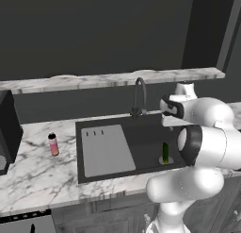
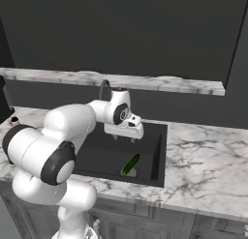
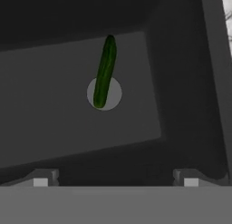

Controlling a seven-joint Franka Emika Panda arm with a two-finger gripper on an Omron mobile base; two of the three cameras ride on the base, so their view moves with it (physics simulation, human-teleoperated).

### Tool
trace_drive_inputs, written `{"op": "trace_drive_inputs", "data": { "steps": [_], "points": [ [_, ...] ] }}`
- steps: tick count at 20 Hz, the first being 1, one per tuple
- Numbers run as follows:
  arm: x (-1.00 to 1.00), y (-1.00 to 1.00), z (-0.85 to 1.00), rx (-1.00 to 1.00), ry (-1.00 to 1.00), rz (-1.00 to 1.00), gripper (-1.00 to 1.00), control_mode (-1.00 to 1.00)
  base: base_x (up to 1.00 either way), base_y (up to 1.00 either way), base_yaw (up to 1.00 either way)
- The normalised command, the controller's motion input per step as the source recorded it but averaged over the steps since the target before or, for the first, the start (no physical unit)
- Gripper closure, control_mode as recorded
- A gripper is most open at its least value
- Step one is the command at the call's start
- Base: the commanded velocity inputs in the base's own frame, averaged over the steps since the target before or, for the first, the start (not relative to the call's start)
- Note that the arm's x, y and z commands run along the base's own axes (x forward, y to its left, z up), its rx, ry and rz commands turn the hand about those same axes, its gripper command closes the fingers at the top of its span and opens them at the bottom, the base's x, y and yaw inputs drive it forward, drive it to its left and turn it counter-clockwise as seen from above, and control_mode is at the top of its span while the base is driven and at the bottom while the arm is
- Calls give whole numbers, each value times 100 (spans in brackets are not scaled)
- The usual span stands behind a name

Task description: Turn on the sink faucet. Then move the cucumber from the counter to the sink. Turn off the sink. Move the vegetable from the sink to the pot next to the stove. Finally move the pot to the rear left burner.

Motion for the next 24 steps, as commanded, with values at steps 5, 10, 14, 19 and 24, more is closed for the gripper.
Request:
{"op": "trace_drive_inputs", "data": {
  "steps": [5, 10, 14, 19, 24],
  "points": [
    [0, 14, -33, 0, 0, -6, -100, -100, 0, 0, 0],
    [0, 0, -35, 0, 0, -5, -100, -100, 0, 0, 0],
    [0, 0, -30, 0, 1, -3, -100, -100, 0, 0, 0],
    [3, 0, -24, 0, 2, 0, -100, -100, 0, 0, 0],
    [24, 0, -26, 0, 0, 0, -100, -100, 0, 0, 0]
  ]
}}
